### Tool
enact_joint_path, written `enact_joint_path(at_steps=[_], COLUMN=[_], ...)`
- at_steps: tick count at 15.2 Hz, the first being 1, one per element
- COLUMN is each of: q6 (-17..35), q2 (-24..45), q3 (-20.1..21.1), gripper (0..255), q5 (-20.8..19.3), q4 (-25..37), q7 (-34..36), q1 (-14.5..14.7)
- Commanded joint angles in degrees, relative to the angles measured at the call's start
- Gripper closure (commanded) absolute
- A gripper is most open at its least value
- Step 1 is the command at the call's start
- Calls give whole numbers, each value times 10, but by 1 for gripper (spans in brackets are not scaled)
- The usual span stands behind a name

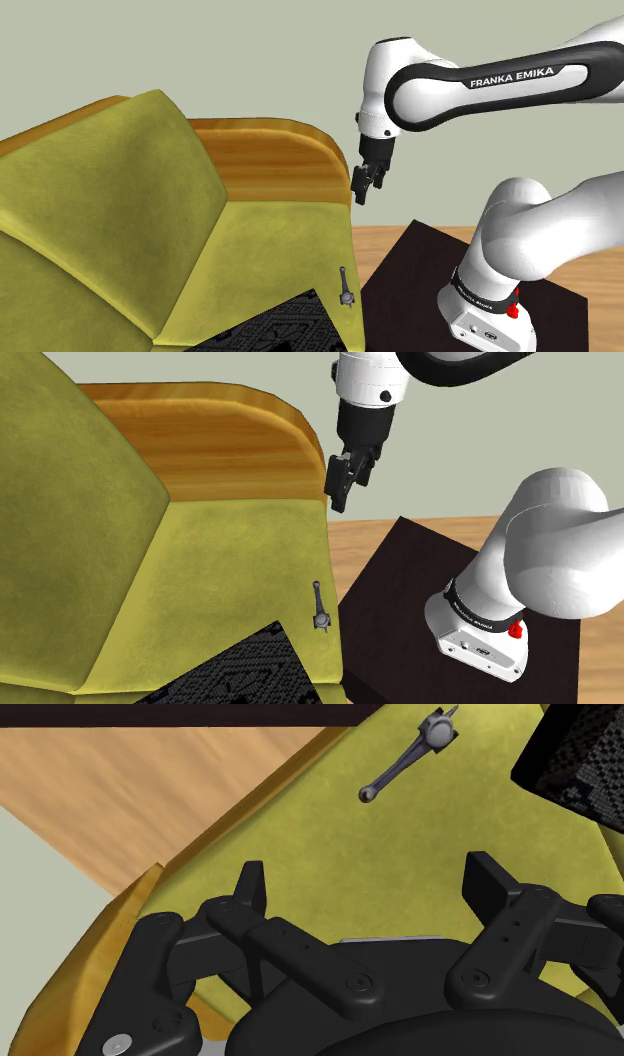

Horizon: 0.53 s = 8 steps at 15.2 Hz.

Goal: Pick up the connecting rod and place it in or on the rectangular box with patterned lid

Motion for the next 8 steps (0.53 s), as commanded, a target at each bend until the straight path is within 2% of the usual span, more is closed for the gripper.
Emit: enact_joint_path(at_steps=[1,8], q6=[39,178], q2=[4,56], q3=[18,84], gripper=[0,0], q5=[15,74], q4=[-33,-116], q7=[8,33], q1=[14,70])
